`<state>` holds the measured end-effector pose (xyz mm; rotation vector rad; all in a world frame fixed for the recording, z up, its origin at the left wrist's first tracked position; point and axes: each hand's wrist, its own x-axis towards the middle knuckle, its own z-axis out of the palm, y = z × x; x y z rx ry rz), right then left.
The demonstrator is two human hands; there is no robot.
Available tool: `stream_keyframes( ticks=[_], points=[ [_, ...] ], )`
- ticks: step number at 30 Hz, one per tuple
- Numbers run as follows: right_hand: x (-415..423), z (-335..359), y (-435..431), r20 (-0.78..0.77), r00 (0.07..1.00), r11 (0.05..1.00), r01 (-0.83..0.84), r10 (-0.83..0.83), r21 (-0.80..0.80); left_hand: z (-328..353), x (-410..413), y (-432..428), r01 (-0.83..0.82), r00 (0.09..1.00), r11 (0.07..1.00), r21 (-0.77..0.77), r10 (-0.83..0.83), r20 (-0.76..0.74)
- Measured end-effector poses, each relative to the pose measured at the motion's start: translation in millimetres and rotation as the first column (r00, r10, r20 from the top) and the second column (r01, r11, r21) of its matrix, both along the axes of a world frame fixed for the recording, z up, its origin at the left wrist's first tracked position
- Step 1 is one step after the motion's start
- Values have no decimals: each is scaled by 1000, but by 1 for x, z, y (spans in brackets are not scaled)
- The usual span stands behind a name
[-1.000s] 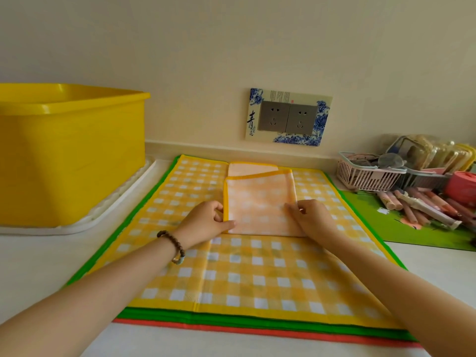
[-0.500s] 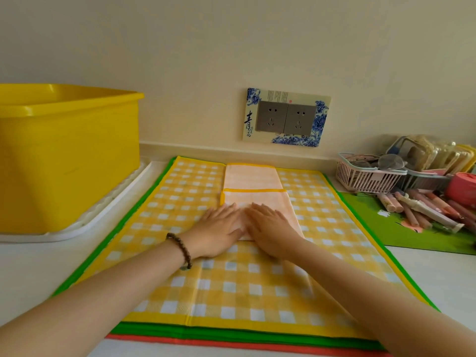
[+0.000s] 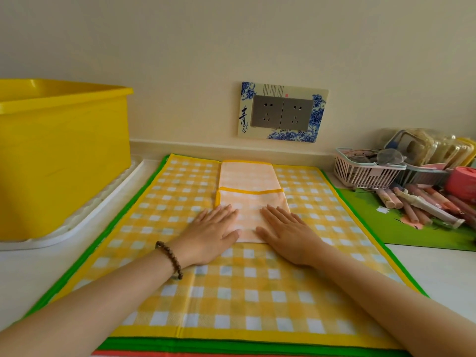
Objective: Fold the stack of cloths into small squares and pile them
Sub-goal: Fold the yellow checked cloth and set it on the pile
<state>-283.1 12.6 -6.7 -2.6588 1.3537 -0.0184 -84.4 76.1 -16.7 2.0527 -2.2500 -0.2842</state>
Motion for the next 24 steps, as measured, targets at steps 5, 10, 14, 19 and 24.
stream_keyframes(
  ticks=[5,10,14,19,24],
  points=[
    [-37,-1,-14,-60,998,999,27,-25,20,1,-1,2,2,1000,1000,13,-1,-3],
    [-41,-5,-20,-54,998,999,15,-13,44,3,-2,2,-3,1000,1000,29,2,12],
    [-49,8,-16,195,981,993,-33,10,116,2,-2,2,-2,1000,1000,19,2,10],
    [-68,27,1,53,978,975,-196,202,-109,1,-1,1,14,1000,1000,14,-14,-25],
    [-65,34,6,-126,957,931,-284,261,-229,1,0,1,5,998,1000,-4,-5,-67]
  ],
)
